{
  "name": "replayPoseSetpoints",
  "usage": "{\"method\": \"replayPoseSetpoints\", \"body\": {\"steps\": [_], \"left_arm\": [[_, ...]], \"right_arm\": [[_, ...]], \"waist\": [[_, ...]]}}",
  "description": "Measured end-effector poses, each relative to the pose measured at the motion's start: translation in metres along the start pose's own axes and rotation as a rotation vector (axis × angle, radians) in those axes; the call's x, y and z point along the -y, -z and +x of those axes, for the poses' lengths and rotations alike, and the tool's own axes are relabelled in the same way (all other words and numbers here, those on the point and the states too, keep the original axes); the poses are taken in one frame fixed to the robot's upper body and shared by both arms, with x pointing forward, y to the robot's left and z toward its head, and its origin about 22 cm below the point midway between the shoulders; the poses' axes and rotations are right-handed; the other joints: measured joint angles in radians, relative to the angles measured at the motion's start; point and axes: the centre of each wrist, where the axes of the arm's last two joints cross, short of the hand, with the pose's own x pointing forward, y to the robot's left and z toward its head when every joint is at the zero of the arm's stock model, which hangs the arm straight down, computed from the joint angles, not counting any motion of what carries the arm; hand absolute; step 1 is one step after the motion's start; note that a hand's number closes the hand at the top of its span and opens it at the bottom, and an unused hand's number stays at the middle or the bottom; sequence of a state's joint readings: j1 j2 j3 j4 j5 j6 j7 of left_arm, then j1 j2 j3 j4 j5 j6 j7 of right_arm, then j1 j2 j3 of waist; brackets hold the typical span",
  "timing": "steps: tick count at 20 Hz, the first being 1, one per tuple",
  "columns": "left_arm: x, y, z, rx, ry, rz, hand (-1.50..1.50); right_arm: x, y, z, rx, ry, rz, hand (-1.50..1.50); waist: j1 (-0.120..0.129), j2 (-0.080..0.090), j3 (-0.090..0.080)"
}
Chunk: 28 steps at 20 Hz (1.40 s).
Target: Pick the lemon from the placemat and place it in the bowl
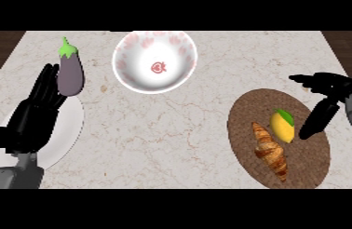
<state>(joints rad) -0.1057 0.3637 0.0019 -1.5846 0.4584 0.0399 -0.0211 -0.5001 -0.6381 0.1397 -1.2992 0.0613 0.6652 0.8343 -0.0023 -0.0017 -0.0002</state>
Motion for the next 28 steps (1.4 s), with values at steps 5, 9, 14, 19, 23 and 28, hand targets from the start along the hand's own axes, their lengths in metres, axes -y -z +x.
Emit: {"method": "replayPoseSetpoints", "body": {"steps": [5,9,14,19,23,28], "left_arm": [[0.003,0.001,-0.001,-0.007,-0.003,0.003,0.00],[0.002,0.002,0.002,0.000,-0.002,0.004,0.00],[0.006,0.006,-0.001,0.000,-0.004,-0.004,0.00],[0.000,0.004,-0.008,-0.004,-0.005,-0.004,0.00],[0.004,0.003,0.001,-0.005,-0.002,-0.006,0.00],[0.012,-0.001,0.002,-0.001,-0.002,-0.007,0.00]], "right_arm": [[-0.021,0.002,-0.011,0.005,-0.011,-0.049,-1.50],[-0.028,0.012,-0.017,0.012,-0.016,-0.062,-1.50],[-0.036,0.027,-0.011,-0.007,-0.025,-0.043,-1.50],[-0.049,0.041,-0.017,-0.023,-0.040,-0.017,-1.50],[-0.056,0.054,-0.018,-0.031,-0.046,0.000,1.50],[-0.048,0.055,-0.015,-0.008,-0.135,-0.006,1.50]], "waist": [[0.001,0.001,0.000],[0.004,0.001,0.000],[0.006,0.002,0.000],[0.006,0.002,0.000],[0.008,0.002,0.000],[0.009,-0.001,-0.004]]}}
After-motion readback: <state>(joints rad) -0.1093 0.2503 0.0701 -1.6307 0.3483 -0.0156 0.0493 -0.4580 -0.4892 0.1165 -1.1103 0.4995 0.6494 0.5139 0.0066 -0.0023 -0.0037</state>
